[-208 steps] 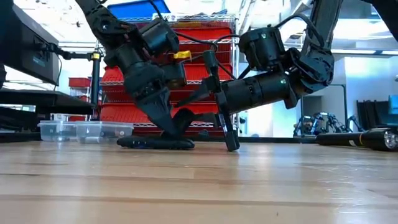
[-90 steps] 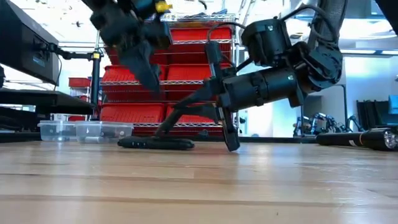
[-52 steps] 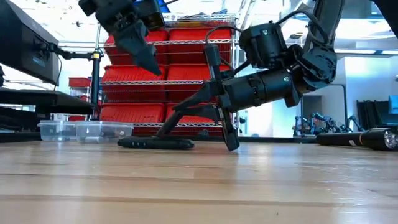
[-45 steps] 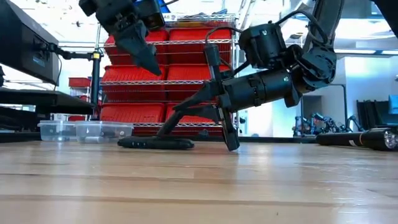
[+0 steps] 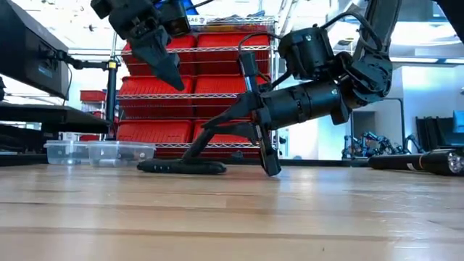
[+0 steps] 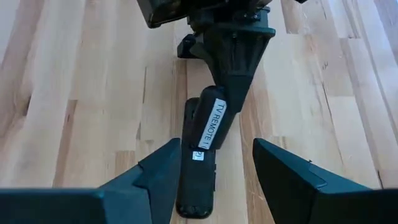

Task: Insert battery
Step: Close the remote's battery compartment

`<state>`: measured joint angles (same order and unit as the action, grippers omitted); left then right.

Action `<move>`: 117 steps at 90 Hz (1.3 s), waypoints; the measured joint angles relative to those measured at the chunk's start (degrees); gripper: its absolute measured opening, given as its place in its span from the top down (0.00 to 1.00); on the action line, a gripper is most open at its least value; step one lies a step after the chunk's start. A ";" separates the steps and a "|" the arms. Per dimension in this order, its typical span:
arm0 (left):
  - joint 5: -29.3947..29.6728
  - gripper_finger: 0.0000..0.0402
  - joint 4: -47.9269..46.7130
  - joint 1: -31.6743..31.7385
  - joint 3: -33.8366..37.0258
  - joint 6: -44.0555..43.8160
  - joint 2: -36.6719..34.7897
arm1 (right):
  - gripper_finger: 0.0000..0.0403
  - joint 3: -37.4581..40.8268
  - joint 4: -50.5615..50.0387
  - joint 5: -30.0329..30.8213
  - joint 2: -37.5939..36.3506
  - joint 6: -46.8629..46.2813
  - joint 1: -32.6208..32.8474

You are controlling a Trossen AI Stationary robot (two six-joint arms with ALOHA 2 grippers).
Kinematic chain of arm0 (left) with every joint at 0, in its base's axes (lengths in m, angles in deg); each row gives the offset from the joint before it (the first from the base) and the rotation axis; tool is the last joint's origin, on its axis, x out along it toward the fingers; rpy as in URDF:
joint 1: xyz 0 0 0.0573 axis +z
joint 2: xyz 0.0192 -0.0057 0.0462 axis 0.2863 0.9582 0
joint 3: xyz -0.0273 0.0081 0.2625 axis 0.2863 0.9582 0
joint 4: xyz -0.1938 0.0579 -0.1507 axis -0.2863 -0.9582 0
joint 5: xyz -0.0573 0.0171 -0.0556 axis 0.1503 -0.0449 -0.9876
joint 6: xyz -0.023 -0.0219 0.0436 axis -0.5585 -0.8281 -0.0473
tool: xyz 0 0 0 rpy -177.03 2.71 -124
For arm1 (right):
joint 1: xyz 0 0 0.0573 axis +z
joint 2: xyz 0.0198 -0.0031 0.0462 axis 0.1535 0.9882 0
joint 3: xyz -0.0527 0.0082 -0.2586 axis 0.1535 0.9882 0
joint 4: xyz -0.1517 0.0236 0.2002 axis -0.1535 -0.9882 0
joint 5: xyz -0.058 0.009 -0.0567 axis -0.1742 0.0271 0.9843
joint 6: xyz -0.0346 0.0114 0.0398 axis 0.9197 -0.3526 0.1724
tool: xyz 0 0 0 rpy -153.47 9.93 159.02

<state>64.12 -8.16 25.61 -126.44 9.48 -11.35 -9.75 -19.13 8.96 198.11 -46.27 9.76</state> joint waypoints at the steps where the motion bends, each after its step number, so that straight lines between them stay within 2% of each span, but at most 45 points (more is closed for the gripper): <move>1: 0.01 0.55 0.00 0.00 0.00 0.00 0.00 | 1.00 -0.01 -0.01 0.00 0.01 -0.01 -0.01; 34: 0.00 0.55 0.07 0.00 0.00 -0.02 0.00 | 0.97 -0.24 -1.06 0.28 0.33 0.18 -0.14; 75: 0.00 0.55 -0.08 0.00 0.00 -0.60 0.00 | 0.75 -0.39 -3.17 1.08 0.17 -1.79 -1.00; 105: -0.04 0.55 -0.50 0.00 0.00 -0.42 0.00 | 0.69 -0.52 -5.17 -3.79 0.00 -2.74 -2.40; 117: -0.05 0.55 -0.50 0.01 0.00 -0.39 0.00 | 0.69 -1.01 -5.89 -8.66 0.01 -4.65 -4.26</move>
<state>64.07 -8.66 25.62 -126.44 9.08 -11.35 -10.76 -25.02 0.30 198.12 -50.91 5.50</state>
